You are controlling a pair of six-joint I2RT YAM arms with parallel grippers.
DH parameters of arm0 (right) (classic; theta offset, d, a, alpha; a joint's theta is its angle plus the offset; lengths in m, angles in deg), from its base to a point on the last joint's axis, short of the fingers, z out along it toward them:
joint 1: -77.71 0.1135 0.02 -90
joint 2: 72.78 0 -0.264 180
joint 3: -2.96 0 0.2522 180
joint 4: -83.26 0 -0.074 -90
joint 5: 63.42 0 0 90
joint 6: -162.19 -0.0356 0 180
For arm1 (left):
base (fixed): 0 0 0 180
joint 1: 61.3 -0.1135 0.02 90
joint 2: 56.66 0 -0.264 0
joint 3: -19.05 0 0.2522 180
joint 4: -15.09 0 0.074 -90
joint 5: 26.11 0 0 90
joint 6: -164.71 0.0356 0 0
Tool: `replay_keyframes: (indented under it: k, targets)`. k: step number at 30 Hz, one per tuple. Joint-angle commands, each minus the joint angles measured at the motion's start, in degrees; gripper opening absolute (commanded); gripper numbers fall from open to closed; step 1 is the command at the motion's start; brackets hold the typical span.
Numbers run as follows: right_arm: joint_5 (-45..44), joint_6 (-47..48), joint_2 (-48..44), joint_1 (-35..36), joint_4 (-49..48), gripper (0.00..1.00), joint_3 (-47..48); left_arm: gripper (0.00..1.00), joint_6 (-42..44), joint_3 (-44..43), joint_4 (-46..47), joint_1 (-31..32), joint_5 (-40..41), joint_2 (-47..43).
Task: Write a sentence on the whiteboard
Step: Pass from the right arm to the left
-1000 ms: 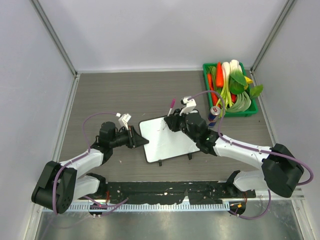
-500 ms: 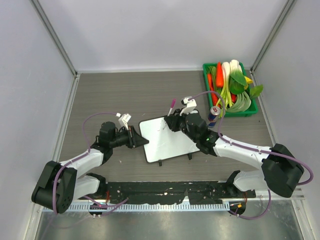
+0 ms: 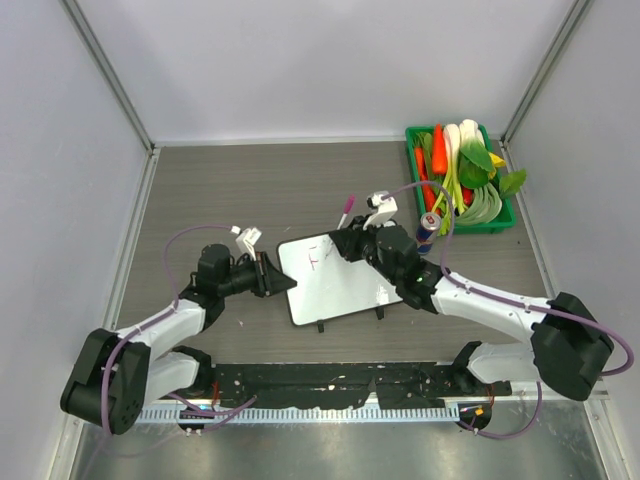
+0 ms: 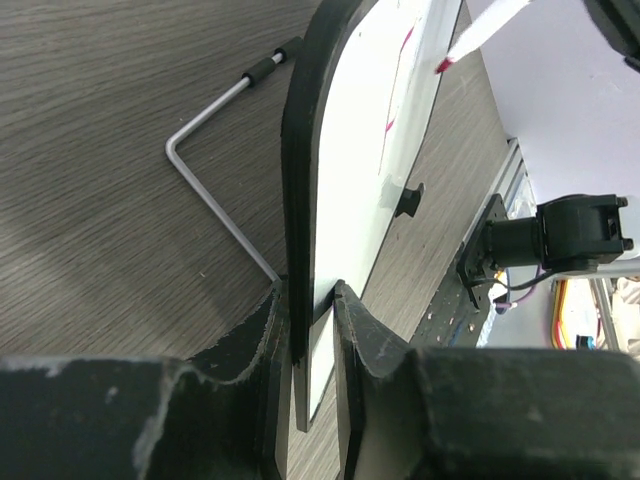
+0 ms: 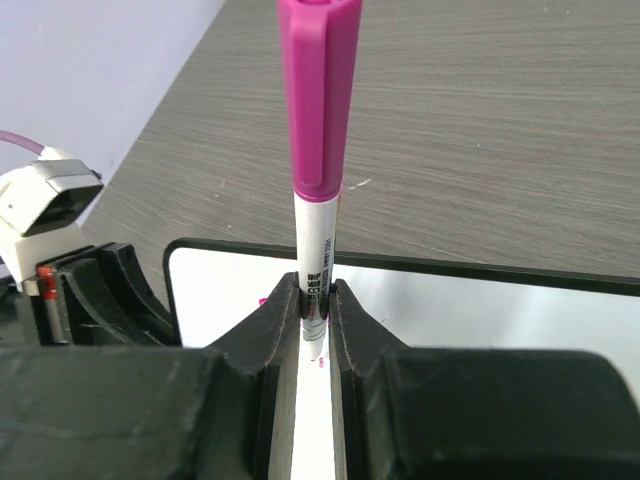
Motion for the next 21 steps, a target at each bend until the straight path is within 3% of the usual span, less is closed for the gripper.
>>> replay_keyframes:
  k: [1,13,21]
  targets:
    - [0.67,-1.43,-4.7,0.06,-1.91,0.01,-0.29,0.25,3.11,-0.06,-1.97,-0.13,5.12,-3.09]
    - [2.51,-1.69,-10.94,0.06,2.31,0.01,-1.17,0.66,3.73,0.03,-9.0,-0.13,11.62,-14.34]
    - [7.25,-3.63,-15.42,-0.02,3.1,0.01,-2.31,0.78,0.3,-7.25,-21.38,0.13,19.79,-30.32]
